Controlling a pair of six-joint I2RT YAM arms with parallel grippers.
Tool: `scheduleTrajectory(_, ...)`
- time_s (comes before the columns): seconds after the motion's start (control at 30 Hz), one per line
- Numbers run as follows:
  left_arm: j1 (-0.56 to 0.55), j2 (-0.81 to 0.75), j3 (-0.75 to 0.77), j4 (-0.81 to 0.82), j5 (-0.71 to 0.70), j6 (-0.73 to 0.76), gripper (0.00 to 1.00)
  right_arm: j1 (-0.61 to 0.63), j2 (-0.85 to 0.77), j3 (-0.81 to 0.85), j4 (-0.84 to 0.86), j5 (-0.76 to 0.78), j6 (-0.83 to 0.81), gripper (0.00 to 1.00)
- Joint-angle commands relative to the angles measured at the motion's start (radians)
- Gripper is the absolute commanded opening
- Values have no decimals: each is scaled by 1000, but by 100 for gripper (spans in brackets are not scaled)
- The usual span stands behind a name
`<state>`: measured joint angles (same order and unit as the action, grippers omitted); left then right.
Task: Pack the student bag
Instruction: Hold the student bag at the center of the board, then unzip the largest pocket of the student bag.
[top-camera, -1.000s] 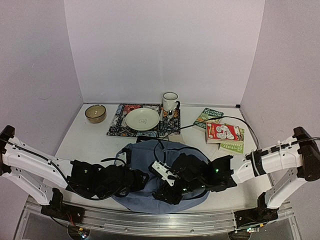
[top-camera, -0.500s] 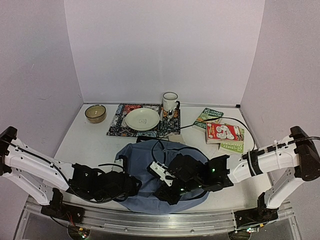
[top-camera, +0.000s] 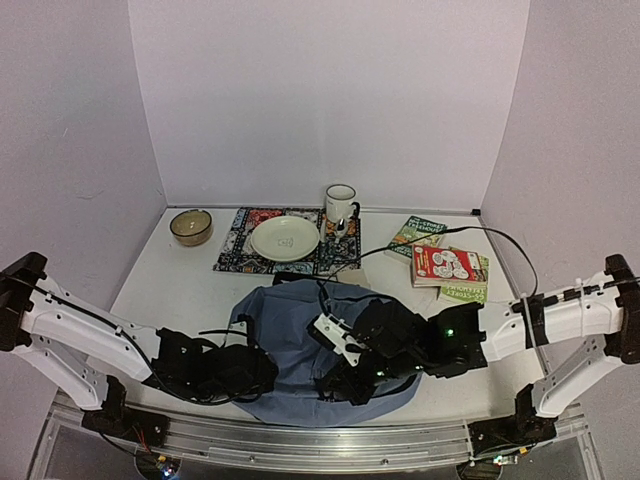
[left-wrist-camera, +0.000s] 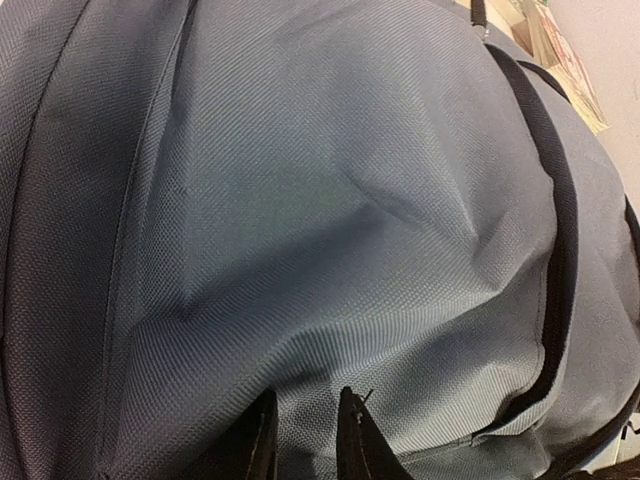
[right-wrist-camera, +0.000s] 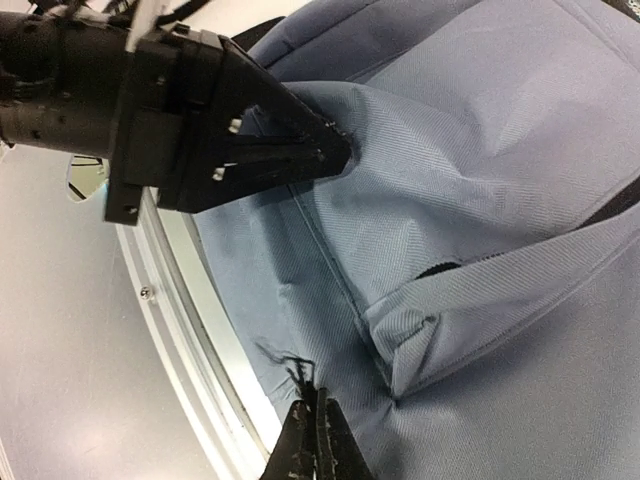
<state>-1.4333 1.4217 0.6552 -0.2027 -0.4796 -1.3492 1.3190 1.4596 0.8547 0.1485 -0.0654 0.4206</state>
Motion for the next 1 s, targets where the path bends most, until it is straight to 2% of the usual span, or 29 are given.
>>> scheduleTrajectory(0.0,17,33,-15,-39,10,-21,23,4,-30,-8,-54,22,20,1)
scheduleTrajectory(0.23,31,52,-33,-52,19,-32,21,3,-41,-21,-79,43,53,0)
scheduleTrajectory(0.43,45,22,-90,-151,-11,-119,20,4,-130,-23,-156,120,78,0)
scheduleTrajectory(0.6,49,-51,-156,-241,-41,-204,20,3,-215,-20,-278,202,92,0)
scheduleTrajectory(0.8,57,-168,-212,-350,-78,-280,20,4,-270,-28,-324,344,146,0)
scheduleTrajectory(0.9,58,-221,-207,-378,-103,-259,21,4,-230,5,-303,325,140,0)
scheduleTrajectory(0.97,57,-235,-172,-376,-126,-178,24,4,-185,43,-275,295,126,0)
